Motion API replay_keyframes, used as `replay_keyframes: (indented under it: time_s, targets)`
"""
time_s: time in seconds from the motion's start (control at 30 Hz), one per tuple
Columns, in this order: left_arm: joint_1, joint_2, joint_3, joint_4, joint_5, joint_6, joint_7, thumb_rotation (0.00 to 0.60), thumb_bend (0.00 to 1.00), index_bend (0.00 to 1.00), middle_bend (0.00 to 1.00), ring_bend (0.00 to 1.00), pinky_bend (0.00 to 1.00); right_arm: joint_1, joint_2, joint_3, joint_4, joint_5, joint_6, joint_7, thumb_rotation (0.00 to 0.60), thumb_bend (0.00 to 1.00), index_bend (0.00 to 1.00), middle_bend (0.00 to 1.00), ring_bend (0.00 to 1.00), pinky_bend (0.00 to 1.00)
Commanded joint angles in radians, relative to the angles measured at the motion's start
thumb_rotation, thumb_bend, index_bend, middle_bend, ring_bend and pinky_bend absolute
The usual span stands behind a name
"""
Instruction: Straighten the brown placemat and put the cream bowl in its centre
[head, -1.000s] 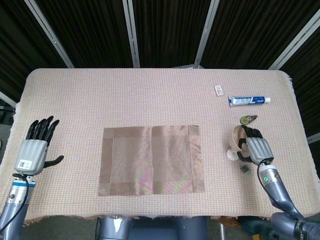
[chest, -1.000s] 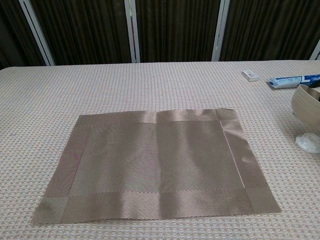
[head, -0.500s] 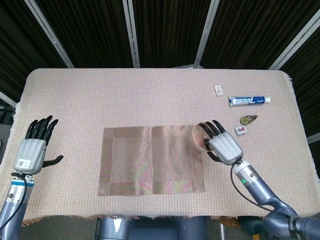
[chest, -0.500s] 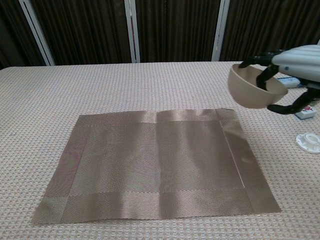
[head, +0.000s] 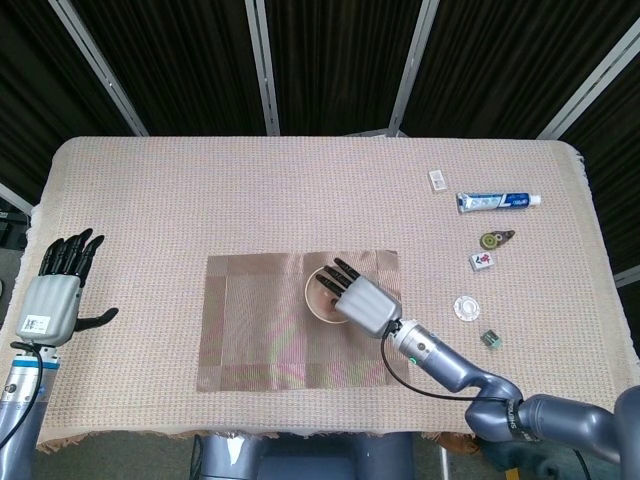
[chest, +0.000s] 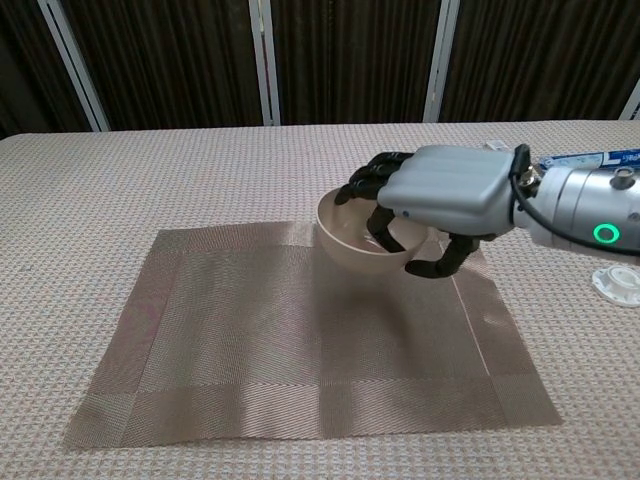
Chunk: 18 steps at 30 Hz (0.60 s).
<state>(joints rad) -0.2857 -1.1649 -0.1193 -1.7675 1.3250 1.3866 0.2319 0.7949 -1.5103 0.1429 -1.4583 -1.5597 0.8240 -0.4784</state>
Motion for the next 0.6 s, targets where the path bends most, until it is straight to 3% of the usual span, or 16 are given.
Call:
replay_keyframes:
  time_s: [0.03,0.23,0.27,0.3,0.33,0.43,0.53,0.6]
  targets:
    - [0.001,0.002,0.0,0.0,-0.003,-0.005,-0.004,0.6,0.0,0.0,0.0,0.0,0.0,0.021,-0.058,-0.024,0.058,-0.029,0.003,-0.035,0.6,0.38,0.8,0.07,0.0,0.0]
    - [0.002,0.01,-0.001,-0.003,-0.011,-0.015,-0.015,0.6,0.0,0.0,0.0,0.0,0.0,0.031,-0.116,-0.043,0.117,-0.041,0.015,-0.052,0.6,0.37,0.8,0.08,0.0,0.0]
    - [0.002,0.011,-0.002,-0.004,-0.011,-0.015,-0.017,0.6,0.0,0.0,0.0,0.0,0.0,0.031,-0.119,-0.047,0.124,-0.045,0.018,-0.058,0.6,0.36,0.76,0.08,0.0,0.0]
    - [0.002,0.012,-0.002,-0.004,-0.01,-0.016,-0.019,0.6,0.0,0.0,0.0,0.0,0.0,0.032,-0.121,-0.051,0.132,-0.051,0.022,-0.065,0.6,0.32,0.64,0.07,0.0,0.0]
    - [0.003,0.013,-0.002,-0.005,-0.01,-0.016,-0.02,0.6,0.0,0.0,0.0,0.0,0.0,0.032,-0.122,-0.056,0.139,-0.056,0.027,-0.07,0.6,0.22,0.43,0.05,0.0,0.0]
    - [0.002,0.014,0.001,-0.008,-0.009,-0.022,-0.024,0.6,0.0,0.0,0.0,0.0,0.0,0.026,-0.122,-0.067,0.148,-0.065,0.04,-0.076,0.6,0.02,0.08,0.0,0.0,0.0]
    - [0.0,0.013,0.004,-0.008,-0.005,-0.029,-0.023,0.6,0.0,0.0,0.0,0.0,0.0,0.005,-0.108,-0.073,0.122,-0.071,0.086,-0.067,0.6,0.0,0.0,0.0,0.0,0.0]
    - [0.0,0.011,0.004,-0.007,-0.003,-0.028,-0.021,0.6,0.0,0.0,0.0,0.0,0.0,-0.012,-0.085,-0.075,0.084,-0.078,0.126,-0.063,0.6,0.0,0.0,0.0,0.0,0.0]
